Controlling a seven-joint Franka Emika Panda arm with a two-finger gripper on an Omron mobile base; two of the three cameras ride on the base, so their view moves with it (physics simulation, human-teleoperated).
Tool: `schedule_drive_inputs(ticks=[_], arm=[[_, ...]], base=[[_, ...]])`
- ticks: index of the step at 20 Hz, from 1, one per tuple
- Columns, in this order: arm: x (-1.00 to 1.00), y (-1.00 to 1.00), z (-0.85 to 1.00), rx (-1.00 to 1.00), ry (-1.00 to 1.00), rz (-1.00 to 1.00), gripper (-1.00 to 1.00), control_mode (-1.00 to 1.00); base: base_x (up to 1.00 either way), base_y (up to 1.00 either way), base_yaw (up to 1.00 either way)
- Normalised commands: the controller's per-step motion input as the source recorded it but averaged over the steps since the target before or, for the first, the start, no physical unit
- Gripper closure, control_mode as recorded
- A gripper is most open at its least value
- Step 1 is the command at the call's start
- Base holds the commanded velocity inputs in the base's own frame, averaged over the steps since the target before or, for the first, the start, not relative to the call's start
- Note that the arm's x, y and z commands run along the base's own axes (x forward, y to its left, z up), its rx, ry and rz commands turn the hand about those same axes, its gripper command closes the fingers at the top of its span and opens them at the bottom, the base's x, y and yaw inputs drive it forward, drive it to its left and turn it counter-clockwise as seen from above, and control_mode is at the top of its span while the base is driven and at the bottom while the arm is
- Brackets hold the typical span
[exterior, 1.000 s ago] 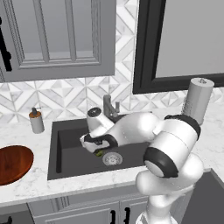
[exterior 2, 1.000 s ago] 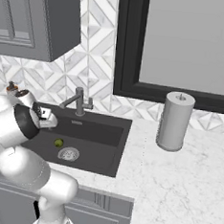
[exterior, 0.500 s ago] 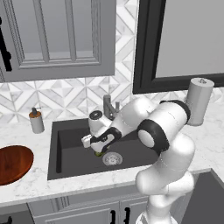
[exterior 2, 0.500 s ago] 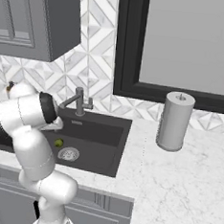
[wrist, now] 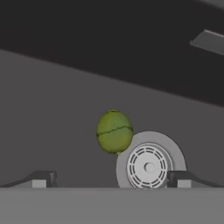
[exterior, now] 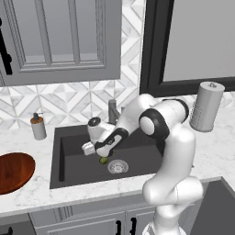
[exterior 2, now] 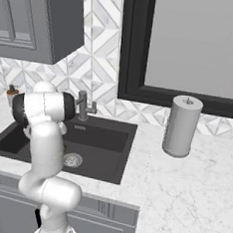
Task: Pick the lime from the sink and place it in the bowl. Then pick the bowl and place it in the microwave. Then close the microwave door and press the start button.
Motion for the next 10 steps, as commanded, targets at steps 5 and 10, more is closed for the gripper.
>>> schedule_drive_inputs(ticks=[5,10], arm=[[0.04,-0.02,-0.28,0.00,0.03,0.00,-1.00,-1.00],[0.03,-0.09,-0.25,0.00,0.11,0.00,-1.00,-1.00]], base=[[0.00,0.00,0.00],[0.00,0.00,0.00]])
